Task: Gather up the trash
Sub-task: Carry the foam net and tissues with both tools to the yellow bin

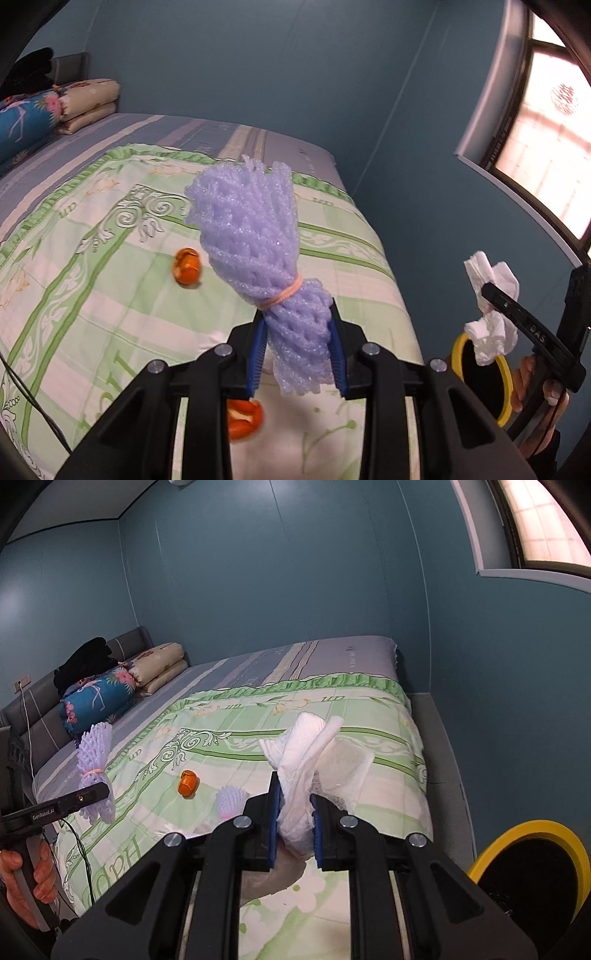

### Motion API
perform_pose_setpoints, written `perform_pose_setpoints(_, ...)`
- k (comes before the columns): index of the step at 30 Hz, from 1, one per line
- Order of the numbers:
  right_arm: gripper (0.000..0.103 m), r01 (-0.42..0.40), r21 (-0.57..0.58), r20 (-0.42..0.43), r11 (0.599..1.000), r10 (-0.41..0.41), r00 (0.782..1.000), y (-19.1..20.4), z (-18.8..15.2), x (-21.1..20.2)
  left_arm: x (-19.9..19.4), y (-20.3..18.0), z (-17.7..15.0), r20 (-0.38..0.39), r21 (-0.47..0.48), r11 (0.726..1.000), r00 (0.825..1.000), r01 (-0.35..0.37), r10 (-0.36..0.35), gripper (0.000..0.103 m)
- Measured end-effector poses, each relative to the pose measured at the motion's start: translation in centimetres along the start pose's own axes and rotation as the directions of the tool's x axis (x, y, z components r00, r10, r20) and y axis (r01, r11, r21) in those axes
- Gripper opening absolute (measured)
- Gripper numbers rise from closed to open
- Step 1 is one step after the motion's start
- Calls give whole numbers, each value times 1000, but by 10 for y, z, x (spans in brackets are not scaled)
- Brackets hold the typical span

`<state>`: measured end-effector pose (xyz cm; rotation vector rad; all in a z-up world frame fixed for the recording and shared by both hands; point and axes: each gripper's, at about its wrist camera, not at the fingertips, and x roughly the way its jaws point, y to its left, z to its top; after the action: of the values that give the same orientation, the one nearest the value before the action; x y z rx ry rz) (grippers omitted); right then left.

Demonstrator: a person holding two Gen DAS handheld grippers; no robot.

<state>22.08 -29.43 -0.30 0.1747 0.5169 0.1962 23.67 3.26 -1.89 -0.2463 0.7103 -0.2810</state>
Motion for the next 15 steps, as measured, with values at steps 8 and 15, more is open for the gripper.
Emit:
perform_pose_setpoints(8, 14, 49, 17, 23, 999, -49, 999, -34, -12, -37, 4, -61, -17, -33, 109, 991, 997, 71, -68, 28)
perform_pose_setpoints(15, 14, 85, 29, 42, 996, -87, 995, -62, -25, -65, 14, -110, -26, -74, 181, 974, 990, 133, -121, 28)
